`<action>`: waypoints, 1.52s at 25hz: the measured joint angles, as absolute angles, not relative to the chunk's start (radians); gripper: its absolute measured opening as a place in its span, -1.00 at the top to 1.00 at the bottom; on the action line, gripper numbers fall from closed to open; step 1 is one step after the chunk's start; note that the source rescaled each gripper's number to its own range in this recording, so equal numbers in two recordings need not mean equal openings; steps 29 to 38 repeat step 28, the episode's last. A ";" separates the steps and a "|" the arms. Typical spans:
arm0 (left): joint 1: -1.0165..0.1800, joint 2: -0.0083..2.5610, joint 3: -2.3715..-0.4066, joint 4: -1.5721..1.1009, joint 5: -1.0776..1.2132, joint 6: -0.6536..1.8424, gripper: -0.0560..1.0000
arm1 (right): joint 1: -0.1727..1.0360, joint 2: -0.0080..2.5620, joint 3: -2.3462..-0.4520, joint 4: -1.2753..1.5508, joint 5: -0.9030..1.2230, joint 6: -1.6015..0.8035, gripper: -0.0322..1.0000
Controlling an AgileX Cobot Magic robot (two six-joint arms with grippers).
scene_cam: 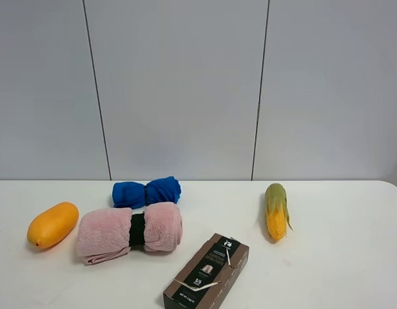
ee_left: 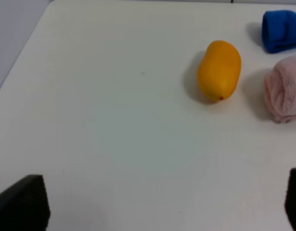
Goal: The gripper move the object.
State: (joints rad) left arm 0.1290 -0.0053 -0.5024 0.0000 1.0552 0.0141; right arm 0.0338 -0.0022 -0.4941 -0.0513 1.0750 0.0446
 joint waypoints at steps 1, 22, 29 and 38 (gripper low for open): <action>0.129 -0.005 -0.502 0.000 1.055 0.013 -0.98 | 0.034 -0.002 -0.494 -0.051 1.075 0.045 -1.00; 0.129 -0.005 -0.502 0.000 1.055 0.010 -0.98 | 0.034 -0.002 -0.494 -0.051 1.075 0.045 -1.00; 0.129 -0.005 -0.502 0.000 1.055 0.010 -0.98 | 0.034 -0.002 -0.494 -0.051 1.075 0.045 -1.00; 0.129 -0.005 -0.502 0.000 1.055 0.010 -0.98 | 0.034 -0.002 -0.494 -0.051 1.075 0.045 -1.00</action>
